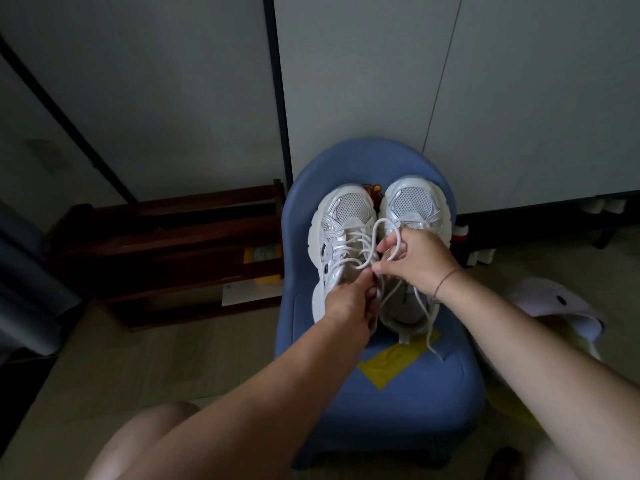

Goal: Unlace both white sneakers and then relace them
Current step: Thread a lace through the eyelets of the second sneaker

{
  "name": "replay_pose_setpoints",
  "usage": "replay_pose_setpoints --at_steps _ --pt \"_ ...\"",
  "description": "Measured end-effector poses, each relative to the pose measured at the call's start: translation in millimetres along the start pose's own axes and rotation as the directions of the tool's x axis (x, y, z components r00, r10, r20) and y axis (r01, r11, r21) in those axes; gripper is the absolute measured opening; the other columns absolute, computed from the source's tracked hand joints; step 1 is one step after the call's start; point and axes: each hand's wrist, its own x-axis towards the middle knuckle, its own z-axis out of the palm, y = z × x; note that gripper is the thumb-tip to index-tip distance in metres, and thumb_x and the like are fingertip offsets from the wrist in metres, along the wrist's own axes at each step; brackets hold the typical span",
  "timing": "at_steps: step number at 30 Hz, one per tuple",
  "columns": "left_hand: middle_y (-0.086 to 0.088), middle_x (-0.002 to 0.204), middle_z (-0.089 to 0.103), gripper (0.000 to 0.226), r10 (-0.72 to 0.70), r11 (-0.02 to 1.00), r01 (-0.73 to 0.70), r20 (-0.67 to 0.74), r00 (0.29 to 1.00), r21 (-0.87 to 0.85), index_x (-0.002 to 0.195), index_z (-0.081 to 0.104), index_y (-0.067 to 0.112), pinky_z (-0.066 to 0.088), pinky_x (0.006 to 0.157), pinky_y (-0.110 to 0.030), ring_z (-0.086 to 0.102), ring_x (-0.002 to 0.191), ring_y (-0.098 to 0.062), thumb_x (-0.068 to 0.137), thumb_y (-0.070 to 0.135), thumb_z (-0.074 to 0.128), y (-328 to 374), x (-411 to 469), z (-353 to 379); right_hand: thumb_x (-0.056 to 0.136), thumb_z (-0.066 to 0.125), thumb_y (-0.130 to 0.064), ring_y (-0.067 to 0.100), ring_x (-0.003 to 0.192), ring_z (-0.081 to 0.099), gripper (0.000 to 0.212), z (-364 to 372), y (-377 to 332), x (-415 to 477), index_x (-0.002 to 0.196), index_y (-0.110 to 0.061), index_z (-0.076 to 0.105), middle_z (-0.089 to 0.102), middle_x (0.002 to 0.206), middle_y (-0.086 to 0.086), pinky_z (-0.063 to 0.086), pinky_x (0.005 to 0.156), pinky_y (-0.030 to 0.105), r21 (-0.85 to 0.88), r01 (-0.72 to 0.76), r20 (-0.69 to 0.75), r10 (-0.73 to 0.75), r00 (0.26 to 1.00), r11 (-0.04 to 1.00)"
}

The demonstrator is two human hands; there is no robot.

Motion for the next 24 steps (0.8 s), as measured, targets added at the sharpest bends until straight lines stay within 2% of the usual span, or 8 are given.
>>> replay_pose_setpoints --at_steps 5,8,11,13,15,19,20,24 --pt "0.001 0.051 0.058 0.022 0.053 0.997 -0.052 -0.009 0.999 0.06 0.072 0.063 0.008 0.047 0.045 -0.013 0.051 0.038 -0.004 0.094 0.012 0.063 4 -2 -6 0.062 0.086 -0.014 0.013 0.078 0.068 0.039 1 2 -3 0.092 -0.023 0.062 0.07 0.078 -0.004 0.054 0.085 0.039 -0.093 0.024 0.068 -0.018 0.998 0.995" --pt "0.005 0.045 0.057 0.025 0.137 0.947 -0.132 0.003 0.991 0.291 0.069 0.061 0.009 0.045 0.05 -0.017 0.052 0.04 -0.004 0.094 0.012 0.063 1 -5 -11 0.061 0.086 -0.009 0.015 0.079 0.069 0.04 1 4 -3 0.087 -0.026 0.062 0.072 0.08 -0.001 0.054 0.086 0.041 -0.038 0.02 0.067 -0.018 0.998 0.999" --pt "0.005 0.041 0.051 0.029 0.156 0.832 -0.204 0.135 0.978 0.516 0.065 0.059 0.01 0.043 0.048 -0.019 0.046 0.036 -0.005 0.095 0.012 0.061 2 -10 -25 0.059 0.086 -0.009 0.016 0.082 0.068 0.037 -2 4 -2 0.086 -0.022 0.066 0.071 0.082 0.0 0.054 0.085 0.039 -0.061 0.057 0.027 -0.055 0.998 0.997" --pt "-0.001 0.051 0.055 0.028 0.107 0.685 -0.277 0.283 0.953 0.674 0.065 0.062 0.007 0.044 0.055 -0.019 0.05 0.046 -0.009 0.093 0.012 0.063 5 -13 -38 0.06 0.086 -0.008 0.015 0.08 0.065 0.033 -4 3 -2 0.085 -0.02 0.068 0.069 0.081 -0.002 0.054 0.081 0.032 -0.095 0.087 0.037 -0.084 0.996 0.992" --pt "-0.007 0.071 0.065 0.015 0.019 0.458 -0.357 0.392 0.92 0.814 0.078 0.071 0.007 0.047 0.069 -0.024 0.058 0.066 -0.013 0.089 0.018 0.069 15 -17 -48 0.06 0.086 -0.007 0.016 0.078 0.065 0.033 -5 3 -1 0.08 -0.025 0.067 0.069 0.08 -0.003 0.054 0.081 0.034 -0.073 0.086 0.064 -0.081 0.995 0.994" --pt "-0.009 0.081 0.069 0.015 -0.211 0.187 -0.424 0.458 0.863 0.886 0.089 0.075 0.007 0.052 0.083 -0.027 0.062 0.077 -0.013 0.087 0.021 0.071 39 -17 -61 0.059 0.087 -0.011 0.016 0.08 0.067 0.033 -2 4 1 0.079 -0.027 0.066 0.071 0.083 -0.003 0.055 0.083 0.039 -0.055 0.084 0.08 -0.079 0.994 0.995" --pt "-0.009 0.08 0.069 0.011 -0.198 0.222 -0.413 0.455 0.868 0.883 0.087 0.074 0.006 0.053 0.084 -0.028 0.063 0.077 -0.014 0.088 0.016 0.069 42 -16 -61 0.06 0.087 -0.013 0.016 0.081 0.067 0.033 -2 4 1 0.083 -0.026 0.068 0.071 0.084 -0.003 0.055 0.083 0.037 -0.083 0.093 0.075 -0.087 0.993 0.992" --pt "-0.019 0.092 0.063 0.014 -0.128 0.797 -0.115 0.352 0.927 0.593 0.101 0.063 -0.004 0.056 0.078 -0.029 0.062 0.085 -0.026 0.096 0.007 0.056 32 -11 -41 0.064 0.085 -0.015 0.016 0.086 0.065 0.032 -1 3 0 0.092 -0.018 0.07 0.07 0.087 -0.001 0.052 0.081 0.032 -0.148 0.117 0.053 -0.11 0.992 0.982"
